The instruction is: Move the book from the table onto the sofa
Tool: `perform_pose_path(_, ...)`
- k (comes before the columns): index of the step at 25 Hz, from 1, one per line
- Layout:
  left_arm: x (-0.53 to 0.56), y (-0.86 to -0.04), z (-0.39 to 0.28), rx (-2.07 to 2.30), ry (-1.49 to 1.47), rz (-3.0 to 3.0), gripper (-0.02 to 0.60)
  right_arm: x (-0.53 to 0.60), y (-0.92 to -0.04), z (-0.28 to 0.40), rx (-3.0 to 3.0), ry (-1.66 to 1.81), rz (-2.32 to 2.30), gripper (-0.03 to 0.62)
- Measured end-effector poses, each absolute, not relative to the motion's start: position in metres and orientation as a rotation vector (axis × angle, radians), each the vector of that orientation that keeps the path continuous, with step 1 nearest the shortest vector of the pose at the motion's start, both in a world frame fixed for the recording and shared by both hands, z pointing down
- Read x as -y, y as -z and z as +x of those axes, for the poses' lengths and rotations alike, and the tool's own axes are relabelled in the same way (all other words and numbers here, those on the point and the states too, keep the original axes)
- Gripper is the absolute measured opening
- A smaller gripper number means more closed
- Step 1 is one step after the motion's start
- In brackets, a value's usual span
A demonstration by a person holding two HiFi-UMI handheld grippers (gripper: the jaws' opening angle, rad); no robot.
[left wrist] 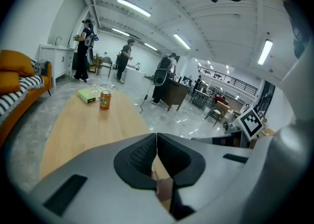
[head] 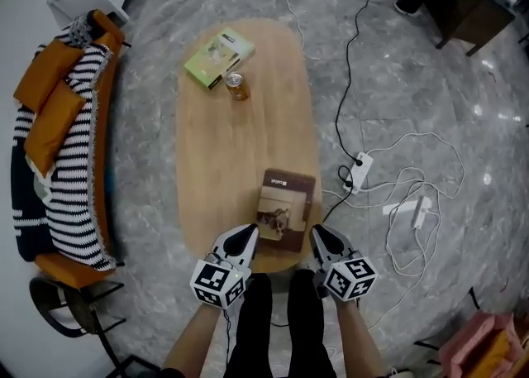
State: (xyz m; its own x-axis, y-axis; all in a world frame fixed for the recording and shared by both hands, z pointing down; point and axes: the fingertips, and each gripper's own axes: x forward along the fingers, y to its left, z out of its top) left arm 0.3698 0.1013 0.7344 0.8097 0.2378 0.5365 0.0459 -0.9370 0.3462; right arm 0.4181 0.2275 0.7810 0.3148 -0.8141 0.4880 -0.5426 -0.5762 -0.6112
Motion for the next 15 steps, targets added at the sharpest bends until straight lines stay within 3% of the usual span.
perform_pose_path(7,-0.086,-0.820,0.368,-0.213,-0.956,2.591,0.015,-0.225,-0.867,0.413,-1.135,1.302,-2.165,0.086)
perform_pose_path(15,-0.080,-0.899,0.368,-0.184,-1.056,2.483,0.017,-0.224,-0.922,0.418,-1.094,1.377,-2.132,0.106)
